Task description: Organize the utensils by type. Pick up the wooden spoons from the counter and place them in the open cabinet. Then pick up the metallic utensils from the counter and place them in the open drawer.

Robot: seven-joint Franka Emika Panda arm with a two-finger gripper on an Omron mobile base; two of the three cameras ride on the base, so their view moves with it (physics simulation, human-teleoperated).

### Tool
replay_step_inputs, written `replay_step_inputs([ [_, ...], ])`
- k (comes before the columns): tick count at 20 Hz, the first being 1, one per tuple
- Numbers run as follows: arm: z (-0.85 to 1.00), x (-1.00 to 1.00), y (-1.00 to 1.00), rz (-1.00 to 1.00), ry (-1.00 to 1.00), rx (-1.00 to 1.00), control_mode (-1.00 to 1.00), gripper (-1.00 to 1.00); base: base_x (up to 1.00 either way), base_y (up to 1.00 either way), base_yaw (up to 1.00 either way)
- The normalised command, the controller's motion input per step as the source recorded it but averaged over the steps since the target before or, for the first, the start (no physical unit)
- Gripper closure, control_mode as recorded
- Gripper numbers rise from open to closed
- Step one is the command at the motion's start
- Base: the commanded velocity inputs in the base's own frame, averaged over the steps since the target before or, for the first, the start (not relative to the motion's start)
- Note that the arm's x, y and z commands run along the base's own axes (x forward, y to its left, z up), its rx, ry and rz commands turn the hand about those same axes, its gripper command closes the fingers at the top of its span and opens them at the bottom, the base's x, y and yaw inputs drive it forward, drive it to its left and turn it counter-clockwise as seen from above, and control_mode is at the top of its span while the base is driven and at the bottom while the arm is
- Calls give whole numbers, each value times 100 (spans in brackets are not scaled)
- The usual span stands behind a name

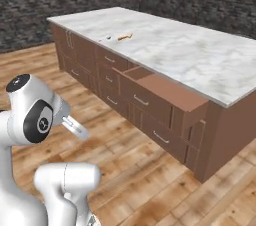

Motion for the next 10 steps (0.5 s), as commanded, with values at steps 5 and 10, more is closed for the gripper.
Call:
replay_step_inputs([
  [5, 0, 0, 0, 0, 0, 0, 100, -100, 65, 52, -31],
  [10, 0, 0, 0, 0, 0, 0, 100, -100, 56, 60, -33],
])
